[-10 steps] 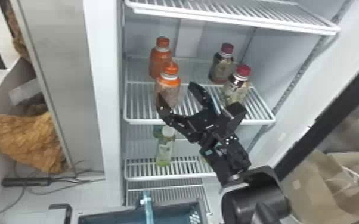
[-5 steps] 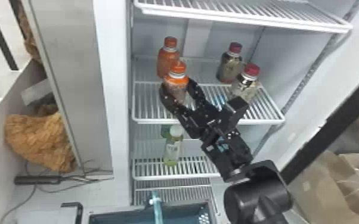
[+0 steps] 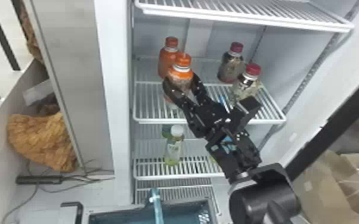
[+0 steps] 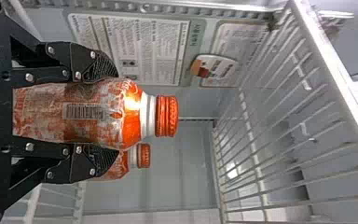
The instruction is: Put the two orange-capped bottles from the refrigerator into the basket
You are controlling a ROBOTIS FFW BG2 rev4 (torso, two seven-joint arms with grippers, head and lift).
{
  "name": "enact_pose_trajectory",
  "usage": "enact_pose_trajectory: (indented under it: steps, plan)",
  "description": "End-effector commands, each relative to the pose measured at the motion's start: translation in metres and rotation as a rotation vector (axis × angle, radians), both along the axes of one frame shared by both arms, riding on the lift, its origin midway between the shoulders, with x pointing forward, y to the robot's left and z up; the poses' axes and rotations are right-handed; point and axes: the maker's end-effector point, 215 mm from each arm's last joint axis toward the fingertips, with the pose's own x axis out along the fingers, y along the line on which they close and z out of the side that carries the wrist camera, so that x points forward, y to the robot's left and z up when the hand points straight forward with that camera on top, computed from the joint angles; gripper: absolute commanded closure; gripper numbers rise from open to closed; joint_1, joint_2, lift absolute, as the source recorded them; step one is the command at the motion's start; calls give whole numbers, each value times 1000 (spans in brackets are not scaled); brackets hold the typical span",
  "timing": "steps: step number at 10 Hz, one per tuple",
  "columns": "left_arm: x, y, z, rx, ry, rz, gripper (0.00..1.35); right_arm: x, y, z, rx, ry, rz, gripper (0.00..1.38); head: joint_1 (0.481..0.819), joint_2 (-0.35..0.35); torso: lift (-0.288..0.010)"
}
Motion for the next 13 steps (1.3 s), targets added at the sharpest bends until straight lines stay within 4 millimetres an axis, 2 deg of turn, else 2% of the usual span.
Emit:
enact_pose_trajectory:
  steps: [1,2,3,4,6,8,11,13]
  plan:
    - [0,1,0,-3,3,7,1208,-18,-1,13,14,4,9,1021,695,-204,-40]
    - [-1,1,-1,-4,10,12,1208,-30,0,16,19,27,34,1021,695,-206,-40]
    - [2,2,0,-7,7,18,1208,-50,-5,18,16,65,44,1021,695,-208,-40]
    - [2,1,1,-9,5,17,1208,-64,-13,11,10,117,59,1018,695,-214,-40]
    - [1,2,-1,-7,11,19,1208,-112,-28,2,-24,254,70,983,695,-240,-40]
    - [0,1,0,-7,9,14,1208,-161,-27,-9,-86,404,101,978,695,-282,-40]
    - [-1,0,0,-7,8,8,1208,-222,-19,-53,-136,686,187,978,695,-319,-40]
    - [-2,0,0,-9,9,5,1208,-243,-21,-74,-142,811,193,978,695,-343,-40]
